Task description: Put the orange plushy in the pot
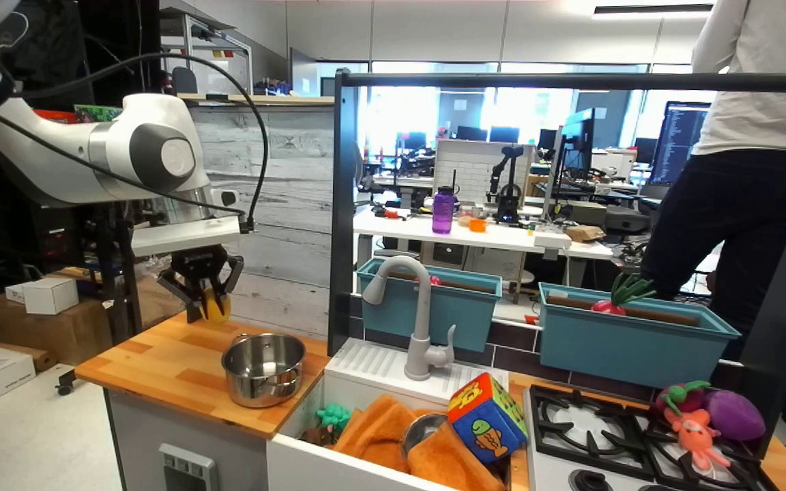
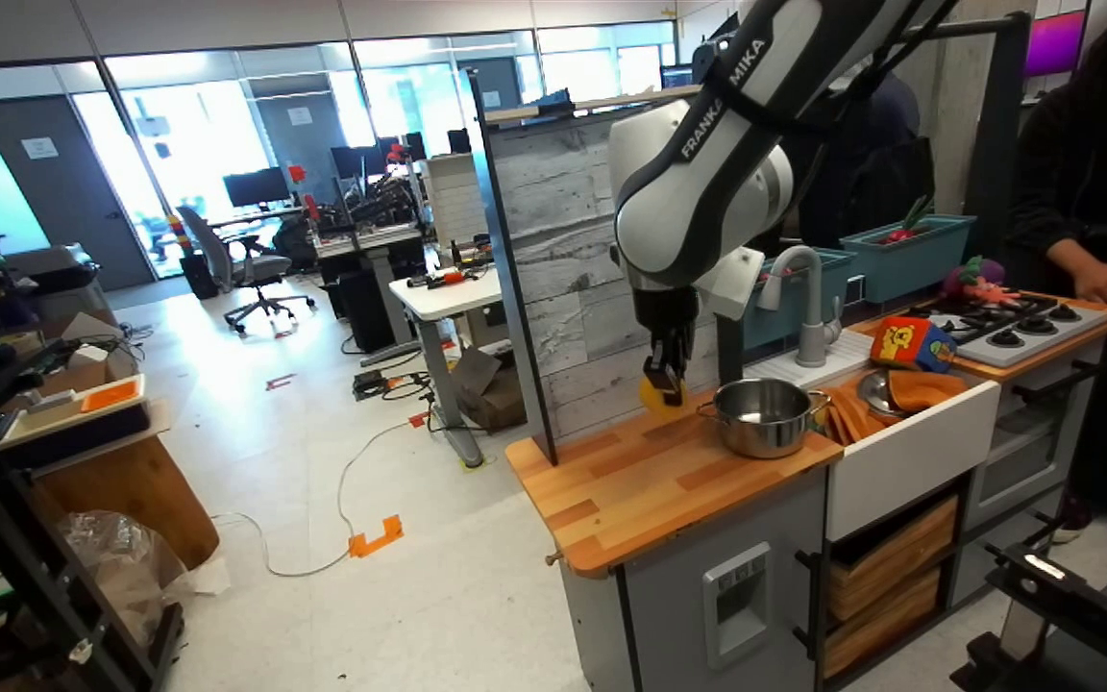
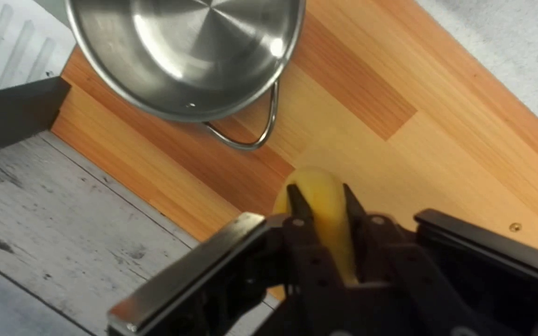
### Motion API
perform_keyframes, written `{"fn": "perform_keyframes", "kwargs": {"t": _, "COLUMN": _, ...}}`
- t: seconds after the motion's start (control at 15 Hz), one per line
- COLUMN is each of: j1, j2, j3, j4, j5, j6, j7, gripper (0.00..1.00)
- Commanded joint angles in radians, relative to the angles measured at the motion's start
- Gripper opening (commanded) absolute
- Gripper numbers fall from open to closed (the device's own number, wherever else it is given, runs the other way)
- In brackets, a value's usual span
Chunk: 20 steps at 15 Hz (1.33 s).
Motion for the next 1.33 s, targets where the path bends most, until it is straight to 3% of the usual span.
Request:
{"fn": "perform_keyframes", "kwargs": {"t": 0.0, "j1": -0.035, "j2": -0.163, "j3": 0.000, "j4": -0.219, "j5": -0.020, "j6": 0.052, "j7": 0.033, "gripper": 0.05}}
{"fn": "perform_keyframes", "kwargs": {"t": 0.33, "j1": -0.079, "j2": -0.299, "j3": -0.026, "j4": -0.410, "j5": -0.018, "j6": 0.082, "j7": 0.086, "gripper": 0.05}}
{"fn": "perform_keyframes", "kwargs": {"t": 0.6, "j1": -0.114, "j2": -0.353, "j3": -0.059, "j4": -0.496, "j5": -0.009, "j6": 0.081, "j7": 0.147, "gripper": 0.05}}
{"fn": "perform_keyframes", "kwargs": {"t": 1.27, "j1": -0.142, "j2": -0.330, "j3": -0.074, "j4": -0.456, "j5": -0.004, "j6": 0.054, "j7": 0.196, "gripper": 0.05}}
